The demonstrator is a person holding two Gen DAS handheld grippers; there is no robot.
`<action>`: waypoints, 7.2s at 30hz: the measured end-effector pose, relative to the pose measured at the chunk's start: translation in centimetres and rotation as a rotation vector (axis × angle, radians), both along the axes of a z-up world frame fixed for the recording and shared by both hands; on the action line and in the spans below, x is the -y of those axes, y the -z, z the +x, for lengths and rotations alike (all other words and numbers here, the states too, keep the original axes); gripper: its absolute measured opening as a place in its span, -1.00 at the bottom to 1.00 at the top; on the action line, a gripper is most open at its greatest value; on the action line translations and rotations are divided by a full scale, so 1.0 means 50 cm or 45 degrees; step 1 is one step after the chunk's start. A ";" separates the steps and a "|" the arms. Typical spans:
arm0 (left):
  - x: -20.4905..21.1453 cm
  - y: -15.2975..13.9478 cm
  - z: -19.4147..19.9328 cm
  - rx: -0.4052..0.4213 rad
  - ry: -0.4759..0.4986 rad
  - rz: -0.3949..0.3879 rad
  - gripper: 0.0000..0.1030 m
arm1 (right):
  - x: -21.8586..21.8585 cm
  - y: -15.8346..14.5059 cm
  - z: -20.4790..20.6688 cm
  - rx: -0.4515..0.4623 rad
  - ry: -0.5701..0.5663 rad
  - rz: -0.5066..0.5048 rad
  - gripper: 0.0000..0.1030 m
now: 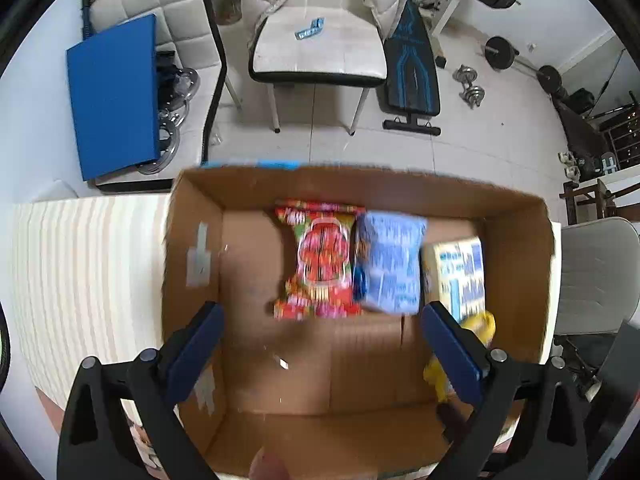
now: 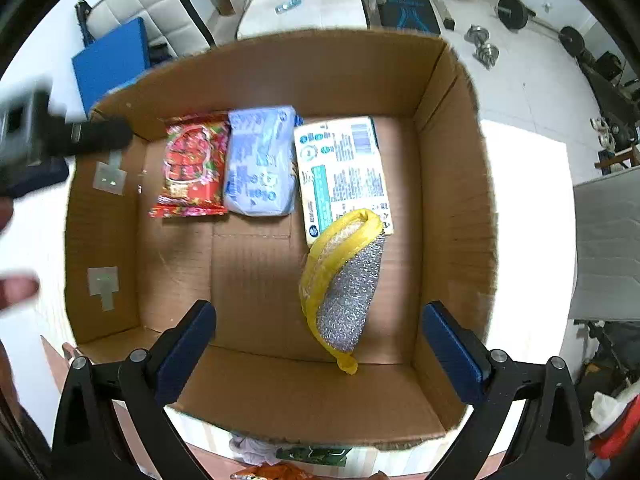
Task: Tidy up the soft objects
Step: 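Grasp the green Deeyeo wipes with the right gripper while the left gripper grasps the black shoe shine wipes, then carry both wipe packs into the box and open both grippers, then withdraw both grippers from the box back over the table, then grasp the orange panda snack bag with the right gripper while the left gripper grasps the purple cloth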
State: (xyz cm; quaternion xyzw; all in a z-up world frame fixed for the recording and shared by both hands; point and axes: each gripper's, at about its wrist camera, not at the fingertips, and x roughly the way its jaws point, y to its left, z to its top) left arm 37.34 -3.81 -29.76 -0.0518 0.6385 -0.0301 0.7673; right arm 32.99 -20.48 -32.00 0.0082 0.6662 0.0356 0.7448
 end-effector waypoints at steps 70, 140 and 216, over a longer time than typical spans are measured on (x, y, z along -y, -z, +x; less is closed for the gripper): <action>-0.040 0.127 -0.534 -0.060 -0.003 -0.015 -0.15 | 0.028 0.101 -0.440 -0.128 0.002 0.194 -0.29; -0.009 0.007 -0.163 -0.097 0.072 -0.019 0.96 | -0.096 -0.053 -0.051 -0.036 -0.057 -0.031 1.00; 0.039 0.345 -0.546 -0.357 0.222 0.141 -0.18 | -0.009 0.233 -0.395 -0.294 -0.176 0.024 0.26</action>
